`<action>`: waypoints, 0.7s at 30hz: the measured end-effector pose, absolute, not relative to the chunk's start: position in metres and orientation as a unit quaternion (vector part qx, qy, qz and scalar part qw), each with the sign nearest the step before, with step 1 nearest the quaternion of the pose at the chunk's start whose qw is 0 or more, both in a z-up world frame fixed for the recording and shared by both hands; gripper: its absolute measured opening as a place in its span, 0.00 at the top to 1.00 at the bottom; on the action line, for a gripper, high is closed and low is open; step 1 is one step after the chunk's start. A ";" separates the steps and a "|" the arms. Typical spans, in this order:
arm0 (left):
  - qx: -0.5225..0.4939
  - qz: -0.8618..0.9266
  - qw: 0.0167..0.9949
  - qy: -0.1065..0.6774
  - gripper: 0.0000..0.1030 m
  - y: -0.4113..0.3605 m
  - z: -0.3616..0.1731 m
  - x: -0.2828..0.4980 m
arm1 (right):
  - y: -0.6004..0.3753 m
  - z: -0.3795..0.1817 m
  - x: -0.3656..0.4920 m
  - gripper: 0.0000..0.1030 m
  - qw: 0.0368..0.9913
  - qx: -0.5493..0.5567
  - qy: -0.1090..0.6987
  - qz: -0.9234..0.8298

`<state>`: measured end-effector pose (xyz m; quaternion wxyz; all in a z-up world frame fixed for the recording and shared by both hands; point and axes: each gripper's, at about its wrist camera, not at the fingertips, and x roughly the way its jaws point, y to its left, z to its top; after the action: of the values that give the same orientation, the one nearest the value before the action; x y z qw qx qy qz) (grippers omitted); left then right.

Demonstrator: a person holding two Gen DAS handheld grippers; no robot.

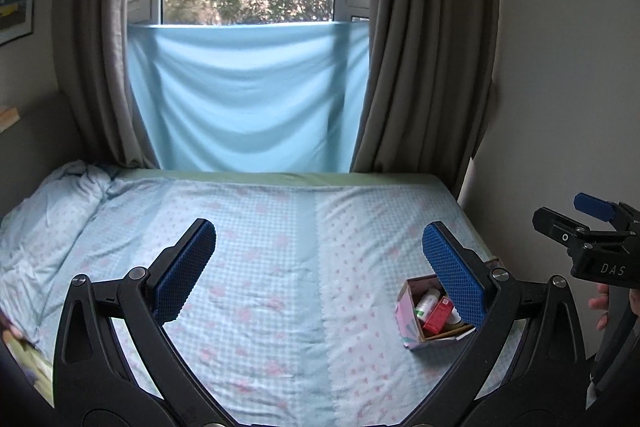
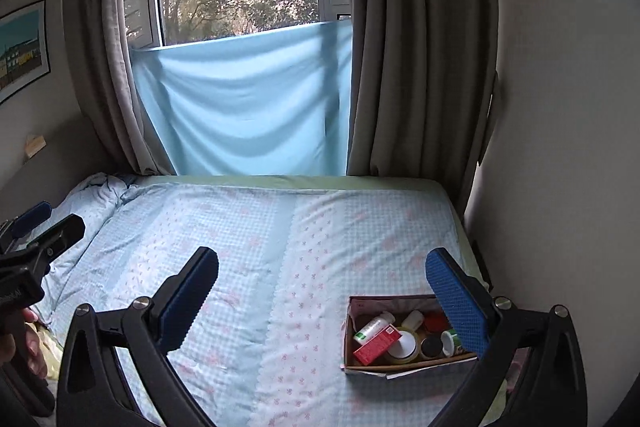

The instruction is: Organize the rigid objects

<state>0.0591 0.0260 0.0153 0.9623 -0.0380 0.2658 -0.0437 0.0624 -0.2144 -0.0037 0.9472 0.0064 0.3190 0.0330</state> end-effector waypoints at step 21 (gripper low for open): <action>-0.036 -0.054 0.962 0.266 0.00 0.020 0.016 0.062 | -0.222 0.007 0.058 0.00 0.956 0.000 0.294 0.006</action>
<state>0.0616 0.0202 0.0164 0.9618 -0.0360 0.2662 -0.0536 0.0580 -0.2219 0.0065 0.9556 0.0000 0.2945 0.0056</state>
